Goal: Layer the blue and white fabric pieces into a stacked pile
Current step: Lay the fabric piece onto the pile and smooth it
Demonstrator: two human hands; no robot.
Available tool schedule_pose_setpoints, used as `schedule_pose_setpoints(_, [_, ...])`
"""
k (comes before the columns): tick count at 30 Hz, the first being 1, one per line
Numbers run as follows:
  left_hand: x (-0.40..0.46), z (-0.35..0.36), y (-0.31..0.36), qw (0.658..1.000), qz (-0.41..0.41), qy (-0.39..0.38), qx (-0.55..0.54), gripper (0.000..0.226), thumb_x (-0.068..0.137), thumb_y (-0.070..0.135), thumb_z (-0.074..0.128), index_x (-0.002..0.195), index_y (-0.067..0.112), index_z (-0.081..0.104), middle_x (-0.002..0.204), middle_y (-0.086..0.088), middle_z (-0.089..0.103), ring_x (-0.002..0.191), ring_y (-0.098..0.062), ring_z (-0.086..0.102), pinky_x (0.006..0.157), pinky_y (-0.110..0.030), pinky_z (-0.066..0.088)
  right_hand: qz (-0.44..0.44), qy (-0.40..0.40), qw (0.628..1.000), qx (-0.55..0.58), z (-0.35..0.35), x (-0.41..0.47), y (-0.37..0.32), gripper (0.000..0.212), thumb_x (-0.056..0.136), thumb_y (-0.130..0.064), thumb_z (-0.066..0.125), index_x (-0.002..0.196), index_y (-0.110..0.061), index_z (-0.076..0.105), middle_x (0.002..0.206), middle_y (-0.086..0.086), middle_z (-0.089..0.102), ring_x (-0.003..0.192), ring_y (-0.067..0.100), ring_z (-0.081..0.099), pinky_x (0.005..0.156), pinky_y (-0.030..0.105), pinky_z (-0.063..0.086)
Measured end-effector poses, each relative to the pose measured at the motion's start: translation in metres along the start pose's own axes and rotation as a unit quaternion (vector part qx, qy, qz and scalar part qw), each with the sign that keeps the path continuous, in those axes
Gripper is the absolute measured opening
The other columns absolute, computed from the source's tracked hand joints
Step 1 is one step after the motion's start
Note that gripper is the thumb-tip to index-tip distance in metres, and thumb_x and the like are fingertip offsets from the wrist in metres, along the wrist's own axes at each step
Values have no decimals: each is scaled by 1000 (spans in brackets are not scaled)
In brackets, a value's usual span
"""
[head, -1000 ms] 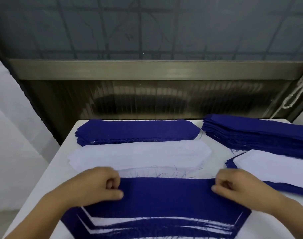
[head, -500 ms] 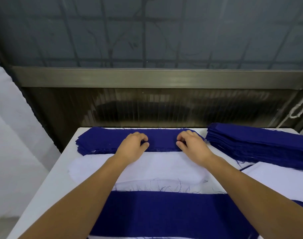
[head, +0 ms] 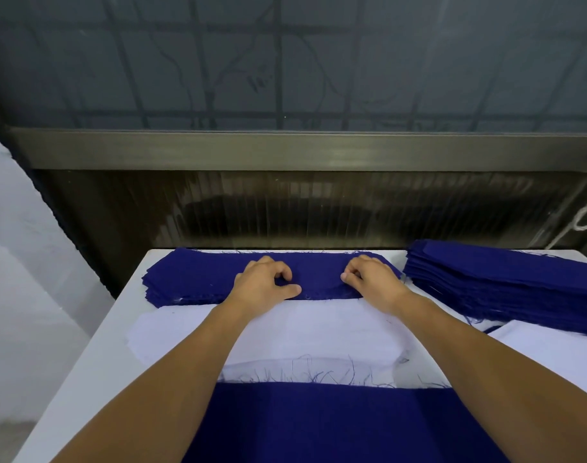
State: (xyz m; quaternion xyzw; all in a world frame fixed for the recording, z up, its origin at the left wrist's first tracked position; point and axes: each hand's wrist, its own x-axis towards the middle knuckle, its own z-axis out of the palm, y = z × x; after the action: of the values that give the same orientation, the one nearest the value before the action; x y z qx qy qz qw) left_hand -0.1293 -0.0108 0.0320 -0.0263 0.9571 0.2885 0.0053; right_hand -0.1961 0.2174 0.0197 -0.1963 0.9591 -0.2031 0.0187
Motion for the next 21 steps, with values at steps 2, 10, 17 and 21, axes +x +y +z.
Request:
schedule_pose_setpoints(2, [2,0,0,1000,-3,-3,5,25,83,45,70,101,30,61,110,9,50,107,-13,47,97,-39,44,-24,-24,998,-52,-2,3,0,19,101,-25,49,110,-14,61,115,4,59,104,18,55,90,30,48])
schedule_pose_setpoints(10, [16,4,-1,999,-7,7,35,20,95,34,58,111,25,65,113,4,55,106,-18,54,96,-44,47,-27,-44,991,-122,-1,11,1,30,101,-20,48,130,-14,52,131,6,54,122,22,51,100,30,45])
schedule_pose_setpoints(17, [21,8,-1,997,-1,24,74,17,96,26,56,111,20,63,110,1,61,97,-17,58,89,-39,53,15,-32,999,-22,3,5,3,32,85,-58,61,94,-28,54,98,-7,54,91,13,53,78,29,50])
schedule_pose_setpoints(21, [16,2,-10,994,16,30,99,13,96,15,53,103,20,62,106,2,58,99,-18,55,86,-40,53,21,-40,999,7,3,7,7,11,97,-33,54,105,-25,56,110,-3,55,103,15,53,89,31,50])
